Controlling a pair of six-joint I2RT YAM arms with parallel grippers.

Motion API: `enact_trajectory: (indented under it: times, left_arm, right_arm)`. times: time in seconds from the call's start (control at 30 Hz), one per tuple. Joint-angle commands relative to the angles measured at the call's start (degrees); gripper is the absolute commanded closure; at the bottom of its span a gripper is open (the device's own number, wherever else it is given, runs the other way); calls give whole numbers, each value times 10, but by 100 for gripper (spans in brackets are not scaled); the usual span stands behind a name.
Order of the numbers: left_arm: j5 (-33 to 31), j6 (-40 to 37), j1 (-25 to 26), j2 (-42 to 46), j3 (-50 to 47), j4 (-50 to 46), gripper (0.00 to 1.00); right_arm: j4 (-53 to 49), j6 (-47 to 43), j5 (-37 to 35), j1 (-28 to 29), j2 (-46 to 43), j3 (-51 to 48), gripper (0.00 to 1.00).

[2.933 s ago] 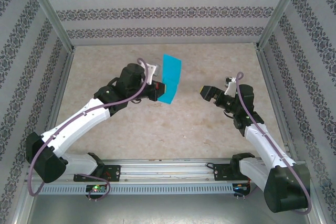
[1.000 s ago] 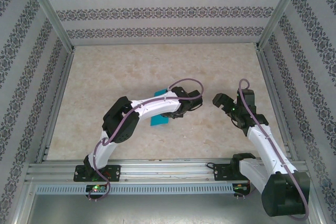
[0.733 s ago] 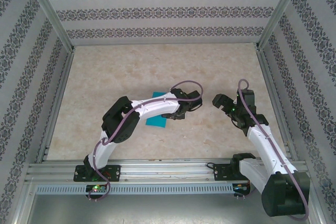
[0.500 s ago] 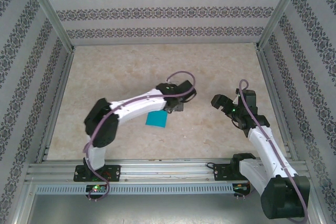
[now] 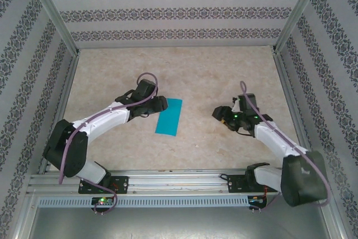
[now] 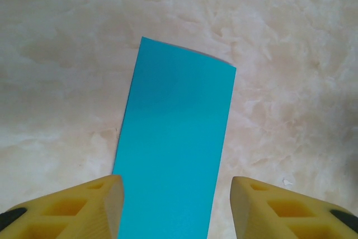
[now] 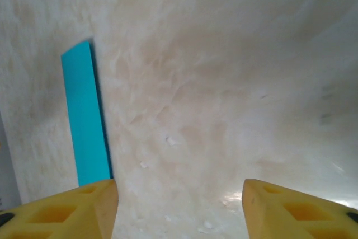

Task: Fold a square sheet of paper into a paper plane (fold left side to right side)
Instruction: Turn over the paper at the center of the table, then third fold the triangle at the center of the table.

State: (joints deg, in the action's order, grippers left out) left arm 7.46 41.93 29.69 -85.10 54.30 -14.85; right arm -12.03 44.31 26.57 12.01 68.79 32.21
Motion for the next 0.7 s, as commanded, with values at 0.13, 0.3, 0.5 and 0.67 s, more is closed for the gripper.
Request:
enact_trajectory:
  times: [0.13,0.3,0.5,0.67]
  left_arm:
    - [96,-26,-60,44,-55,118,49]
    - [117,-30,-78,52,-72,130,48]
    - [121,-30,-82,57,-86,131,48]
    - [122,-29,-83,57,-89,131,48]
  right_arm:
    - [144,76,-20,139,137,66,63]
    - [201,97,-20,193,236,111,84]
    - [225,103,-10,225,324,165,100]
    - [228,99,-7,227,361,189,100]
